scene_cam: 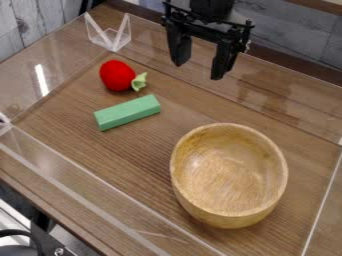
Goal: Move the red fruit to the right
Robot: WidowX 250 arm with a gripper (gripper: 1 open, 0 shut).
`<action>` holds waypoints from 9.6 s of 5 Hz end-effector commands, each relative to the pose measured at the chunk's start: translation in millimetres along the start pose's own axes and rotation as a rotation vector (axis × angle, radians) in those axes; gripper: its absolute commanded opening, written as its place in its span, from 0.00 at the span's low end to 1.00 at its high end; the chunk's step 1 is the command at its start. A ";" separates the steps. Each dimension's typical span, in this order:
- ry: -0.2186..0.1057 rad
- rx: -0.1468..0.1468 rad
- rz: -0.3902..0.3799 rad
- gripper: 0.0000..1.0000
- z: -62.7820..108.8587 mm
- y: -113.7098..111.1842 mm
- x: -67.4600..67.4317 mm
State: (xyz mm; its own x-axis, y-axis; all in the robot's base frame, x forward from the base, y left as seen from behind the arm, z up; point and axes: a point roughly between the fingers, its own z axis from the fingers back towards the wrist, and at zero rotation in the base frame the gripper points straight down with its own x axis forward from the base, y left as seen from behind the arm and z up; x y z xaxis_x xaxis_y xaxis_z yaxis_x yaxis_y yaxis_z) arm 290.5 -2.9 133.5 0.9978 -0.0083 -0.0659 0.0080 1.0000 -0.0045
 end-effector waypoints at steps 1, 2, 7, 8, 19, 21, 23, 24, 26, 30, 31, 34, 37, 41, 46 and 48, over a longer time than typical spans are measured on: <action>0.022 -0.006 0.061 1.00 -10.8 11.1 1.8; -0.002 -0.030 0.243 1.00 -12.3 46.1 6.0; -0.126 -0.183 0.895 1.00 -35.7 144.5 30.3; -0.146 -0.195 0.918 1.00 -45.3 143.3 37.8; -0.309 -0.255 1.047 1.00 -37.3 148.2 53.1; -0.325 -0.239 1.076 0.00 -35.1 159.2 49.7; -0.314 -0.300 0.984 0.00 -12.4 100.6 76.4; -0.301 -0.305 0.885 0.00 -12.6 66.8 83.2; -0.301 -0.294 0.793 0.00 -17.8 54.8 69.3; -0.321 -0.271 0.817 0.00 -34.0 57.6 93.2; -0.332 -0.256 0.869 0.00 -35.0 70.3 90.9; -0.329 -0.249 0.789 0.00 -43.6 75.0 92.2; -0.346 -0.243 0.816 0.00 -42.9 39.3 90.4; -0.380 -0.231 0.872 1.00 -16.4 64.6 53.1; -0.407 -0.187 0.901 1.00 -8.4 157.2 58.3; -0.402 -0.155 0.959 1.00 -33.8 157.3 66.2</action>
State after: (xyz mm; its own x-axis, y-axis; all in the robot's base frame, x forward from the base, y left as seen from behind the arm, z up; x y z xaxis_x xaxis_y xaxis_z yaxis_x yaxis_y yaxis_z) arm 347.5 149.9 75.2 0.5375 0.8244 0.1773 -0.7909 0.5658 -0.2333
